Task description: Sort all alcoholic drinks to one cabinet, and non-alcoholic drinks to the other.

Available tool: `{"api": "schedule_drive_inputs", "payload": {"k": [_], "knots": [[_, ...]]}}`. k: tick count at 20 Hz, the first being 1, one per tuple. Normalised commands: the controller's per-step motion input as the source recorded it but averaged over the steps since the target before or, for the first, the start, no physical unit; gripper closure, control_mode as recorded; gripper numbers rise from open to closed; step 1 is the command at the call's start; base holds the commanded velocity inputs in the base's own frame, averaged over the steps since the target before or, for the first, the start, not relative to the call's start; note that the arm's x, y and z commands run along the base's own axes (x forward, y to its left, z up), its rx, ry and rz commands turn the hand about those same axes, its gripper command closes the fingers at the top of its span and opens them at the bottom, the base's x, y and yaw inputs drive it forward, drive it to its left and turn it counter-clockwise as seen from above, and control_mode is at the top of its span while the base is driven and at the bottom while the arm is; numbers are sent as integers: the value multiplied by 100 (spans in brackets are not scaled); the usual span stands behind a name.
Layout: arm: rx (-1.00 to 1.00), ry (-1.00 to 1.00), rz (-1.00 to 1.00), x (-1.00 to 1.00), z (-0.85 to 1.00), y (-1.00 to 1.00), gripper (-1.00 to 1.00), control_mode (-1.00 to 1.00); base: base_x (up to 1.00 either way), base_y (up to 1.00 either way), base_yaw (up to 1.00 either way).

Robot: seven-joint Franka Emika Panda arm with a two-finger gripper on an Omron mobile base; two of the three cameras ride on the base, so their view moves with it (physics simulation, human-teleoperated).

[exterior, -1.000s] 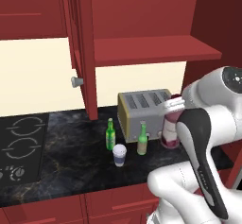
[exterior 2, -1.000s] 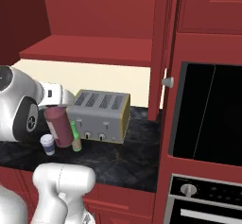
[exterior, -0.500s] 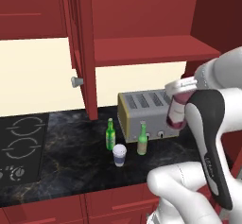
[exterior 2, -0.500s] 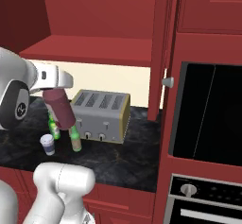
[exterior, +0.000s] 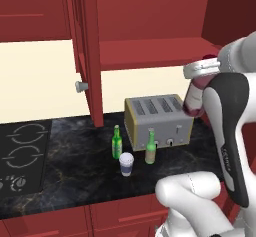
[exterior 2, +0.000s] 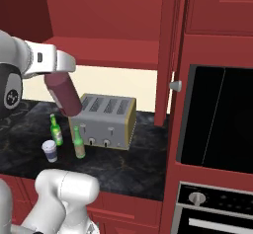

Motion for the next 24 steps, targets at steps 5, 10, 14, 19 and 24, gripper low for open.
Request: {"api": "schedule_drive_inputs", "payload": {"k": [5,10,14,19,24], "knots": [[1,-7,-4,0,31,-7,100,-100,0,0,0],[0,-9,-6,0,27,-2,100,-100,0,0,0],[0,-13,-7,1,19,-2,100,-100,0,0,0],[0,-13,-7,3,17,-1,100,-100,0,0,0],[0,-9,-6,11,14,-4,100,-100,0,0,0]]}}
